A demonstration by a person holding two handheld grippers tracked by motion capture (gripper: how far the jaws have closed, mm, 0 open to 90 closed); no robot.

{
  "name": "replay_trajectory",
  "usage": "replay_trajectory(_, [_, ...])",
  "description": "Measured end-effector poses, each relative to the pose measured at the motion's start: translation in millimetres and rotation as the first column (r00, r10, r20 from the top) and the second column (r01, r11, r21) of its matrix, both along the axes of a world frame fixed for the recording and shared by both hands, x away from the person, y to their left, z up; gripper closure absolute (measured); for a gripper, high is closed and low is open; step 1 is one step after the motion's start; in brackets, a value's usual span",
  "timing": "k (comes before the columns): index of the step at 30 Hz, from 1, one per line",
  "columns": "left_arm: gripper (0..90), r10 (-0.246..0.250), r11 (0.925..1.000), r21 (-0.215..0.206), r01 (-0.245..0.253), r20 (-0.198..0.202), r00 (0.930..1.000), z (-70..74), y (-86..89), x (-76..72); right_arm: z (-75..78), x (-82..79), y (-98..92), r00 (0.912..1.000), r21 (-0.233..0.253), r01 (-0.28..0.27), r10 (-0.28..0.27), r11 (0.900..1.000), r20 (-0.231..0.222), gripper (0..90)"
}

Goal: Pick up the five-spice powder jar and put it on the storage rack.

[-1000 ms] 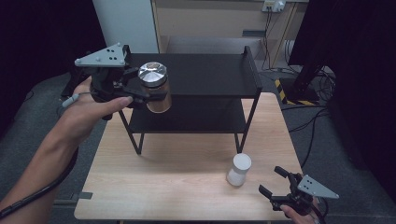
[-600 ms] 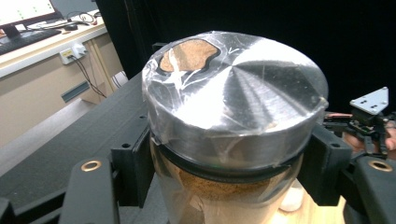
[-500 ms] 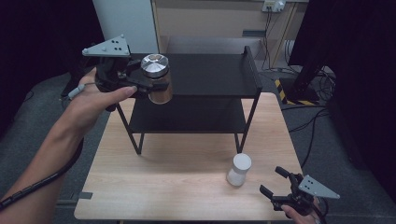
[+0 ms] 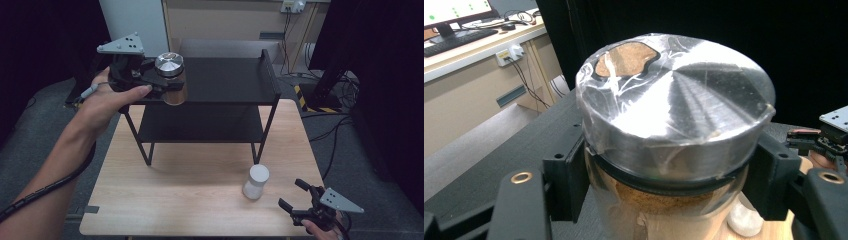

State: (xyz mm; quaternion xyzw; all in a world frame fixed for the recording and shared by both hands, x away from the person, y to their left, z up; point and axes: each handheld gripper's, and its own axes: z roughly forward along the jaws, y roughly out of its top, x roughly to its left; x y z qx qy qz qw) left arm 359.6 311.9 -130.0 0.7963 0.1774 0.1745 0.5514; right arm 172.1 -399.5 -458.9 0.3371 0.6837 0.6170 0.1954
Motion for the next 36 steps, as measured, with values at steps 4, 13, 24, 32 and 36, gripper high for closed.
replay_trajectory(4, [29.8, 0.008, 1.0, 0.003, -0.008, -0.001, 1.0, -0.8, -1.5, 4.7, -0.3, -0.2, -0.3, 1.0, 0.003, 0.001, -0.001, 1.0, 0.002, 3.4])
replay_trajectory(13, [29.8, 0.035, 0.9994, -0.002, -0.035, -0.016, 0.9993, -5.6, -6.0, 15.4, -1.3, 0.3, 0.1, 1.0, 0.001, -0.001, 0.001, 1.0, -0.005, 3.4])
replay_trajectory(24, [29.8, 0.059, 0.9983, -0.001, -0.059, -0.026, 0.9979, -11.3, -6.4, 27.2, -2.6, 0.7, -1.8, 1.0, 0.004, 0.004, -0.004, 1.0, -0.007, 3.4])
replay_trajectory(32, [29.8, 0.079, 0.9969, 0.002, -0.079, -0.038, 0.9962, -14.3, -9.8, 36.4, -3.0, 1.9, -1.7, 0.9999, 0.006, 0.0, 0.0, 1.0, -0.01, 3.4])
replay_trajectory(36, [29.8, 0.091, 0.9958, 0.016, -0.09, -0.041, 0.995, -16.5, -12.4, 39.8, -2.9, 1.5, -3.0, 0.9999, 0.007, 0.004, -0.004, 1.0, -0.011, 3.4])
